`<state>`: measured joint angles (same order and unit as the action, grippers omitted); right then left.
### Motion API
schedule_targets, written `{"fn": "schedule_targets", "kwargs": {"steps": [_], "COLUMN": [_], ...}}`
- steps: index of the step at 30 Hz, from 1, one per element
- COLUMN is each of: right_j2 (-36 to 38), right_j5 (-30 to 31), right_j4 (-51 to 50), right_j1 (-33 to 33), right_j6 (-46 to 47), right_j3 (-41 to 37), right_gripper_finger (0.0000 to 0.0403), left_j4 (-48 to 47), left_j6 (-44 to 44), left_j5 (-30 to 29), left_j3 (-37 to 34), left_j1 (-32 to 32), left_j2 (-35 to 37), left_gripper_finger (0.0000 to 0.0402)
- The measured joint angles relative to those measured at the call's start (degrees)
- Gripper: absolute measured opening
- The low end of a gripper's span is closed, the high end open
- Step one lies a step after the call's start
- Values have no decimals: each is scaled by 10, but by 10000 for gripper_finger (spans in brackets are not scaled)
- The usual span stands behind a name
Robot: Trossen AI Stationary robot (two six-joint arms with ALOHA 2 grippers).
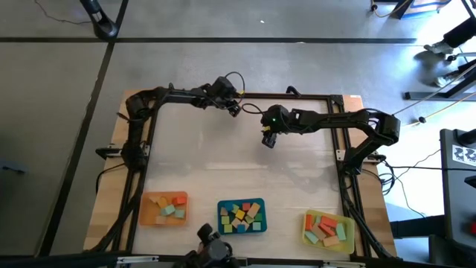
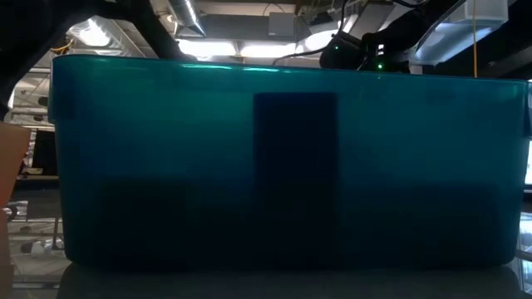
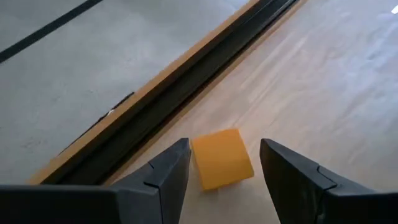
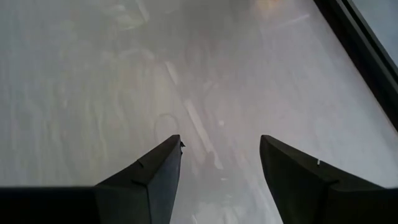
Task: Sort blocks by size
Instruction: Put the yellow cube block into the blue bin
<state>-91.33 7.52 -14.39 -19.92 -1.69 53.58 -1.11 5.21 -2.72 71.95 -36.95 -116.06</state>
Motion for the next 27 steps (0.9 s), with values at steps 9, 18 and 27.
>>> {"fn": "schedule_targets", "kwargs": {"steps": [9, 18, 27], "right_j2": [0, 0, 0], "right_j5": [2, -1, -8], "right_j4": [4, 8, 6], "right_j1": [0, 0, 1], "right_j6": [0, 0, 3], "right_j3": [0, 0, 0], "right_gripper_finger": [218, 218, 218], "left_j4": [17, 18, 23], "left_j6": [16, 9, 0], "left_j5": [-1, 25, 49], "left_j3": [-1, -1, -1], "left_j1": [-2, -6, -15], "left_j2": [-20, -20, -23], "left_gripper_finger": [182, 156, 112]}}
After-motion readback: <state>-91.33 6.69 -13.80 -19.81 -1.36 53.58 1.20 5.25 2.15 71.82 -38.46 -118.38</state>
